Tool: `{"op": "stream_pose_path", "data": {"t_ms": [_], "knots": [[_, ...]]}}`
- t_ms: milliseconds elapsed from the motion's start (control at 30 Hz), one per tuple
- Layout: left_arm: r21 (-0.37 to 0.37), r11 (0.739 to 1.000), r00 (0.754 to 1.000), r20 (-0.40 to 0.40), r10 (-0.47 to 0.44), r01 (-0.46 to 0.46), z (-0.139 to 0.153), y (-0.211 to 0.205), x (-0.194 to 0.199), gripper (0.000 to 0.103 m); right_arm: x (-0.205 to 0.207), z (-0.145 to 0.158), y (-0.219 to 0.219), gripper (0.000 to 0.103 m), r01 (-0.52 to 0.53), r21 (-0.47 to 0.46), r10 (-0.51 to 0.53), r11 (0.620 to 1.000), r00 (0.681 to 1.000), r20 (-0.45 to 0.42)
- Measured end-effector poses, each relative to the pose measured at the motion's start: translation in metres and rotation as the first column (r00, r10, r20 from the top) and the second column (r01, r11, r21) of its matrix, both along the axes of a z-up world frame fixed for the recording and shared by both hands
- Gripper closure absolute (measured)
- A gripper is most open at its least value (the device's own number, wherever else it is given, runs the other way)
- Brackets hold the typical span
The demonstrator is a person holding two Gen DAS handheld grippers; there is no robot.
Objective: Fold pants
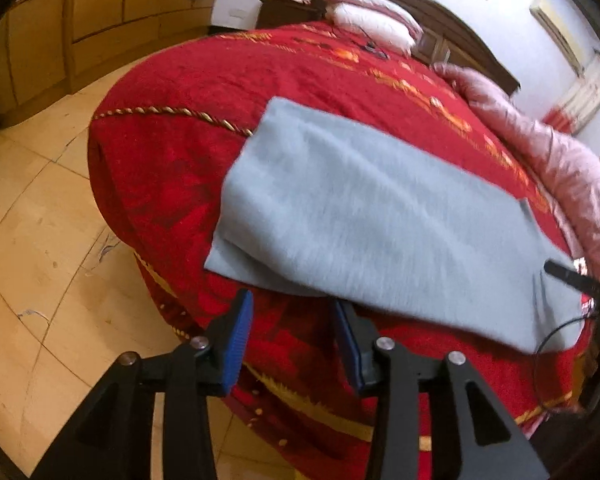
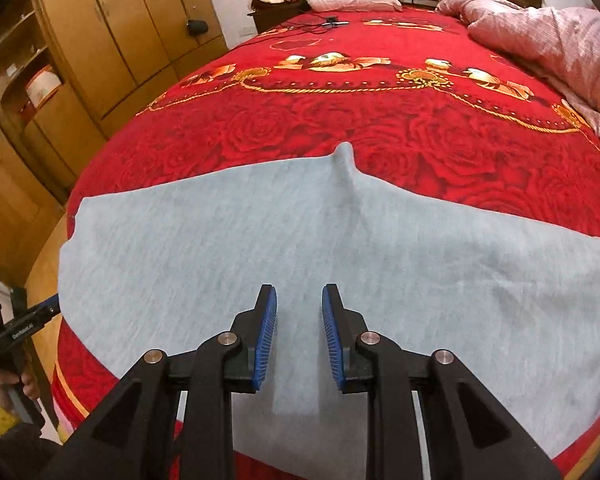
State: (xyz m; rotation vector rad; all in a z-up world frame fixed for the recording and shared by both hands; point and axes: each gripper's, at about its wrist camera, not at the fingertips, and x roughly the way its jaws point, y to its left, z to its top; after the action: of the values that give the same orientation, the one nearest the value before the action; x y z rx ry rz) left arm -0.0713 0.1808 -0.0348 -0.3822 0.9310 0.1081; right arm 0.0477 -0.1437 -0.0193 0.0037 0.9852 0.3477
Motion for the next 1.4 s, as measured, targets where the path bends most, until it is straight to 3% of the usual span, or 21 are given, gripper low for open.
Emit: {"op": "stream_pose_path", "data": {"t_ms": [133, 267, 467, 600, 733, 867, 967, 1033, 1133, 1233, 1400], "knots": [[0.031, 0.998, 0.998, 0.018, 0.056, -0.057, 0.004, 0.007, -0.007, 0.061, -0.001, -0.002, -0.001, 0.078, 0.000, 0.008, 0.000, 1.000, 1.000, -0.009], [0.018, 0.998, 0.998, 0.025, 0.052, -0.052, 0.009, 0.007, -0.009, 0.061, -0.001, -0.004, 0.001, 0.078, -0.002, 0.007, 0.003, 1.000, 1.000, -0.018], [0.070, 0.994, 0.994, 0.069, 0.082, -0.087, 0.010, 0.005, -0.003, 0.061, 0.000, -0.007, 0.002, 0.078, -0.003, 0.013, 0.003, 1.000, 1.000, -0.030], [0.170, 0.952, 0.966, 0.077, 0.246, -0.255, 0.010, 0.028, -0.010, 0.061, -0.002, -0.006, 0.000, 0.078, -0.002, 0.007, 0.002, 1.000, 1.000, -0.024], [0.183, 0.937, 0.954, 0.064, 0.292, -0.299, 0.012, 0.050, -0.022, 0.061, -0.002, -0.009, -0.004, 0.078, 0.011, 0.018, -0.010, 1.000, 0.999, -0.034], [0.099, 0.968, 0.970, 0.093, 0.224, -0.232, 0.025, 0.049, -0.020, 0.061, -0.002, -0.010, -0.005, 0.078, 0.017, 0.025, -0.016, 1.000, 0.999, -0.042], [0.014, 0.992, 0.985, 0.120, 0.120, -0.123, 0.033, 0.031, -0.005, 0.061, -0.002, -0.009, -0.004, 0.078, 0.014, 0.021, -0.013, 1.000, 0.999, -0.037], [-0.004, 0.998, 0.989, 0.133, 0.061, -0.061, 0.037, 0.013, 0.009, 0.061, -0.002, -0.010, -0.005, 0.078, 0.015, 0.019, -0.015, 1.000, 0.999, -0.039], [0.010, 1.000, 0.995, 0.100, -0.020, 0.019, 0.032, -0.014, 0.032, 0.061, -0.003, -0.011, -0.007, 0.078, 0.024, 0.015, -0.023, 1.000, 0.999, -0.039], [0.056, 0.998, 1.000, 0.023, -0.013, 0.012, 0.017, -0.028, 0.039, 0.058, -0.005, -0.012, -0.013, 0.078, 0.042, 0.001, -0.041, 0.999, 0.999, -0.030], [0.156, 0.988, 1.000, 0.020, 0.002, -0.005, 0.021, -0.035, 0.037, 0.040, -0.007, -0.015, -0.025, 0.074, 0.072, 0.007, -0.072, 0.997, 0.997, -0.042]]}}
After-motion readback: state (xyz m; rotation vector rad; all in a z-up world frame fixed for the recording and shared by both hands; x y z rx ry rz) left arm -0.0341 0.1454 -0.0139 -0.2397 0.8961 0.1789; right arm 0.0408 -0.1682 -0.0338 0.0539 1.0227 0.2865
